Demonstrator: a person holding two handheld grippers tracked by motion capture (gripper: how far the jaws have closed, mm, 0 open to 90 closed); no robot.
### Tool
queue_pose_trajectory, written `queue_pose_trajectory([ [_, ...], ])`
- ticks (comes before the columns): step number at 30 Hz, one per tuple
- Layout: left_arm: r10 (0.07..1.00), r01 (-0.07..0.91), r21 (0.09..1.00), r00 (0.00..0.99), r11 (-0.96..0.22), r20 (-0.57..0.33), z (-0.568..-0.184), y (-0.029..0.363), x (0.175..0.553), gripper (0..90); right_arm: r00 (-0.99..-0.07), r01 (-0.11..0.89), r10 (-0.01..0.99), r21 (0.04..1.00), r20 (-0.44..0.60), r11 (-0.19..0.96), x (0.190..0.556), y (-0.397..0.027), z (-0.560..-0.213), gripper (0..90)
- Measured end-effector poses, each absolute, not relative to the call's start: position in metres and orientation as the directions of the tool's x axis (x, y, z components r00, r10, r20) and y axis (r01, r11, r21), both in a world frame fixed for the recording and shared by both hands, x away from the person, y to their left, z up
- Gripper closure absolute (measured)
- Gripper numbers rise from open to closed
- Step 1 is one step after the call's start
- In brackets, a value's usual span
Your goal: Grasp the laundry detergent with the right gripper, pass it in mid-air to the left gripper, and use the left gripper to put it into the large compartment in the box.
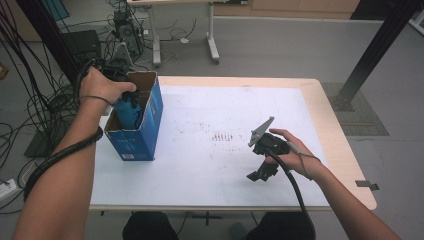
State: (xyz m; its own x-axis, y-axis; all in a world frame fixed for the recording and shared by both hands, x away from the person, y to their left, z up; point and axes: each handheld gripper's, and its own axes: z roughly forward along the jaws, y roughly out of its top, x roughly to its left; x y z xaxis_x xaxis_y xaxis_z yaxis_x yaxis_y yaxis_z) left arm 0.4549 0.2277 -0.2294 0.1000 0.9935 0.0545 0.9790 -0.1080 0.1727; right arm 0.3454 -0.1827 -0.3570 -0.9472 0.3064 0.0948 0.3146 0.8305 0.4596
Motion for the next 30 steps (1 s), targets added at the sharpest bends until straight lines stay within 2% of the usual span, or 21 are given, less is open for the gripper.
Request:
queue_pose_trajectory([
  [20,0.994,0.984,0.148,0.097,-0.102,0.039,-0.264,0.228,0.454,37.7,-0.946,0.318,0.31,0.456,0.095,0.831,0.346,-0.182,-0.358,3.4],
  [30,0.994,0.983,0.151,0.099,-0.106,0.048,-0.266,0.225,0.455,37.6,-0.947,0.317,0.308,0.457,0.095,0.831,0.346,-0.182,-0.358,3.5],
])
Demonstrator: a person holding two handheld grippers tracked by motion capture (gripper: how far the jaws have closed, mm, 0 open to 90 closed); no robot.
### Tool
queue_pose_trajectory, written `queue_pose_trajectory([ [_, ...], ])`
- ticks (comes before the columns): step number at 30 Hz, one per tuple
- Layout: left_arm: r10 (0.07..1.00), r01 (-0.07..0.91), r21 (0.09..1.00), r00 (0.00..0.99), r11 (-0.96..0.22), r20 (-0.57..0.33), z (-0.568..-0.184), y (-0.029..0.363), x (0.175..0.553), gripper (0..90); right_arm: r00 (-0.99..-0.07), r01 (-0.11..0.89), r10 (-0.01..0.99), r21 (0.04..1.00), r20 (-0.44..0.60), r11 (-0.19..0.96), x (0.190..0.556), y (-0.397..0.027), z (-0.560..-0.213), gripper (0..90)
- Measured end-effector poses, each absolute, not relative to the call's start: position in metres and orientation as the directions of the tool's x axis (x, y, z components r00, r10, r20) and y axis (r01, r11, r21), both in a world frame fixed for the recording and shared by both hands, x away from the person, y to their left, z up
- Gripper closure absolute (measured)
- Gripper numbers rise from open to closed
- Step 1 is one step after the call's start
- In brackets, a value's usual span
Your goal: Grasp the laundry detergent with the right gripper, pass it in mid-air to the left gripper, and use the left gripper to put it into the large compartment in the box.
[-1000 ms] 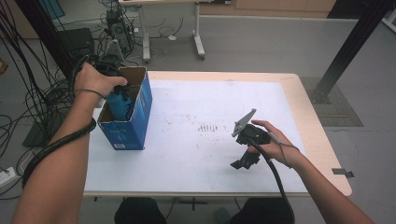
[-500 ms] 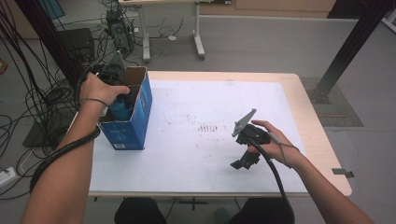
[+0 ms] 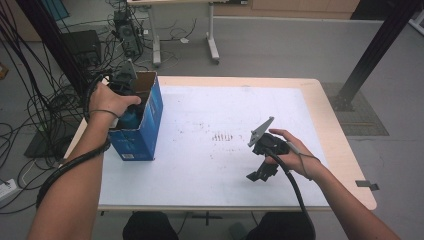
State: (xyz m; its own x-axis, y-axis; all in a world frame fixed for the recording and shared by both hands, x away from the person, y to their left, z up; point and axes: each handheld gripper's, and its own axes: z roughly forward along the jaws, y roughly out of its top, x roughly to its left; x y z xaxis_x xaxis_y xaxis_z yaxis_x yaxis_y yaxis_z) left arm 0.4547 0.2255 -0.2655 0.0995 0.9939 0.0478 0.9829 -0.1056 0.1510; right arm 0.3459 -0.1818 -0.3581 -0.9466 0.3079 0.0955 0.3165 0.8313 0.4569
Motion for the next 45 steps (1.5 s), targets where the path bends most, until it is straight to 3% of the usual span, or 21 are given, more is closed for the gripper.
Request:
queue_pose_trajectory([
  [45,0.998,0.987,0.147,0.057,-0.059,0.018,-0.2648,0.2326,0.4533,37.6,-0.944,0.322,0.318,0.464,0.089,0.825,0.3455,-0.1837,-0.3558,3.5],
])
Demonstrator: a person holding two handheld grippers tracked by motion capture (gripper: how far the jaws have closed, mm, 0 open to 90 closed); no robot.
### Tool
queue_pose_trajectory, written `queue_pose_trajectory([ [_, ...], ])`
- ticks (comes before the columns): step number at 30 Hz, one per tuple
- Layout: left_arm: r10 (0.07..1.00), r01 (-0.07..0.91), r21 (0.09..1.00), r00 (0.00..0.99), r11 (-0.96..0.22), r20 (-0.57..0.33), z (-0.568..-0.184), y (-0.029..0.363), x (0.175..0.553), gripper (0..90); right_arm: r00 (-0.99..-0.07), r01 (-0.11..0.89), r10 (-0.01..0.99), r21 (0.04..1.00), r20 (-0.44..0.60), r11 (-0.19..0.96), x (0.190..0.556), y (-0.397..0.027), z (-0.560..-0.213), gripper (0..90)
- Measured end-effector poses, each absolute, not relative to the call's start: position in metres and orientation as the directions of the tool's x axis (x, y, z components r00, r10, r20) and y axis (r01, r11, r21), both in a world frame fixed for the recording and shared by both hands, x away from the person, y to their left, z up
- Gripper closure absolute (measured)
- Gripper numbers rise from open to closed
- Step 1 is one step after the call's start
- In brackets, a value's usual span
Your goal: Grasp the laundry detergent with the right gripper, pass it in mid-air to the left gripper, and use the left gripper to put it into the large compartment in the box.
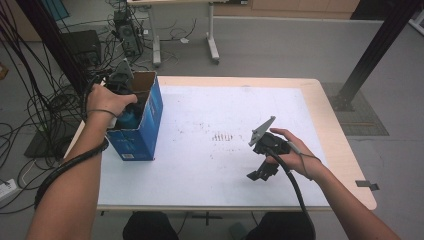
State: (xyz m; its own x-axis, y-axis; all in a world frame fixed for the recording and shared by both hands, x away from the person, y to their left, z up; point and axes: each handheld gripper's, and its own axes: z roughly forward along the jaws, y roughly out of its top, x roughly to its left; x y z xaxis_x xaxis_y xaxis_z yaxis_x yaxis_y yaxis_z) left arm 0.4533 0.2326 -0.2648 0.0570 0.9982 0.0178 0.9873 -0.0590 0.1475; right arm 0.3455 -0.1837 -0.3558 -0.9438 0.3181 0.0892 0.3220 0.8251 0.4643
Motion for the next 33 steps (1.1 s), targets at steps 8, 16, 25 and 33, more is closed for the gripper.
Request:
queue_pose_trajectory([
  [8,0.998,0.987,0.147,0.059,-0.061,0.017,-0.2645,0.2336,0.4529,37.6,-0.944,0.321,0.319,0.464,0.085,0.825,0.3457,-0.1843,-0.3552,3.5],
  [16,0.998,0.987,0.147,0.056,-0.058,0.016,-0.2645,0.2331,0.4533,37.6,-0.945,0.319,0.316,0.465,0.087,0.826,0.3458,-0.1834,-0.3557,3.5],
  [25,0.998,0.988,0.147,0.054,-0.056,0.017,-0.2645,0.2329,0.453,37.6,-0.945,0.319,0.316,0.463,0.087,0.827,0.346,-0.1839,-0.3557,3.4],
  [33,0.998,0.988,0.146,0.052,-0.055,0.02,-0.2646,0.2321,0.4534,37.6,-0.946,0.315,0.313,0.466,0.084,0.827,0.346,-0.1838,-0.3555,3.5],
])
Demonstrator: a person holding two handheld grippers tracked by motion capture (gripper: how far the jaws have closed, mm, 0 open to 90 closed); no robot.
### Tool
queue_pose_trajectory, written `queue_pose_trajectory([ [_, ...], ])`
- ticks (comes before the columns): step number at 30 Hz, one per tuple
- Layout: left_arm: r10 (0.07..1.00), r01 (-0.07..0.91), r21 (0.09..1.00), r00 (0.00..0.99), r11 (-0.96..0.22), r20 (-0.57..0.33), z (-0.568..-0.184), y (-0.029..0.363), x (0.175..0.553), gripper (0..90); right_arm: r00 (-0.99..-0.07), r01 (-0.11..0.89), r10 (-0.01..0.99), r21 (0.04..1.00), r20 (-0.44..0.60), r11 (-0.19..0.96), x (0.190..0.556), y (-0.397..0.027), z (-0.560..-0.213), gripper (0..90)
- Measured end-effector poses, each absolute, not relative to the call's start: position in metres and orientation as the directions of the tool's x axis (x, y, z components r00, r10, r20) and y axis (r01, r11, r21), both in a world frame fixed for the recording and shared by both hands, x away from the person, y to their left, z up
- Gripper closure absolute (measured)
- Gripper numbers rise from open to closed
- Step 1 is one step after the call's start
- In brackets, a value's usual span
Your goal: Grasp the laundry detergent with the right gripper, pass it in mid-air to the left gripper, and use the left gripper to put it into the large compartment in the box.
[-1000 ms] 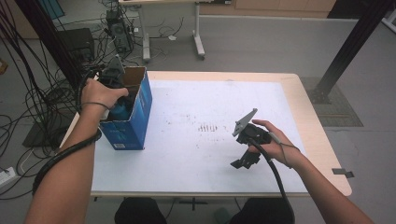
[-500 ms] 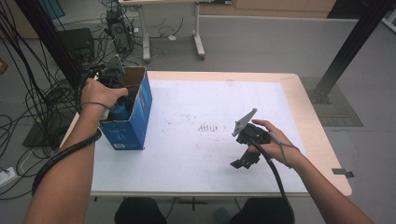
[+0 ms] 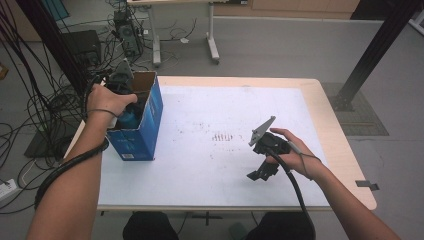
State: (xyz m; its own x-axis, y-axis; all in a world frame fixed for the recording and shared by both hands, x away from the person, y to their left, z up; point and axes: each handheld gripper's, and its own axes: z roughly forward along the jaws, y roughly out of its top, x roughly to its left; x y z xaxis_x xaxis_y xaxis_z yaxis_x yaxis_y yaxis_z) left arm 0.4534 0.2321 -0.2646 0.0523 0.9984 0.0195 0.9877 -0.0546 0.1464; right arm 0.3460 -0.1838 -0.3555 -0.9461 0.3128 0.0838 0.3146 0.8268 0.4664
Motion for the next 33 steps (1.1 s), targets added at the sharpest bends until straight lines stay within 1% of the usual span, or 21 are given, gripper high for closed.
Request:
queue_pose_trajectory([
  [19,0.999,0.987,0.155,0.05,-0.052,0.02,-0.2641,0.2321,0.453,37.2,-0.947,0.313,0.31,0.463,0.085,0.829,0.3467,-0.1828,-0.3551,3.5],
  [20,0.999,0.985,0.166,0.045,-0.047,0.018,-0.2626,0.2322,0.4531,36.5,-0.947,0.312,0.309,0.461,0.085,0.831,0.3468,-0.1828,-0.3552,3.5],
  [23,0.999,0.987,0.155,0.048,-0.051,0.024,-0.2595,0.231,0.4533,33.1,-0.948,0.311,0.308,0.461,0.083,0.831,0.3471,-0.1824,-0.3552,3.4],
  [33,0.998,0.988,0.147,0.048,-0.054,0.045,-0.2566,0.2277,0.4536,30.9,-0.949,0.307,0.303,0.465,0.084,0.83,0.3471,-0.1806,-0.3558,3.5],
])
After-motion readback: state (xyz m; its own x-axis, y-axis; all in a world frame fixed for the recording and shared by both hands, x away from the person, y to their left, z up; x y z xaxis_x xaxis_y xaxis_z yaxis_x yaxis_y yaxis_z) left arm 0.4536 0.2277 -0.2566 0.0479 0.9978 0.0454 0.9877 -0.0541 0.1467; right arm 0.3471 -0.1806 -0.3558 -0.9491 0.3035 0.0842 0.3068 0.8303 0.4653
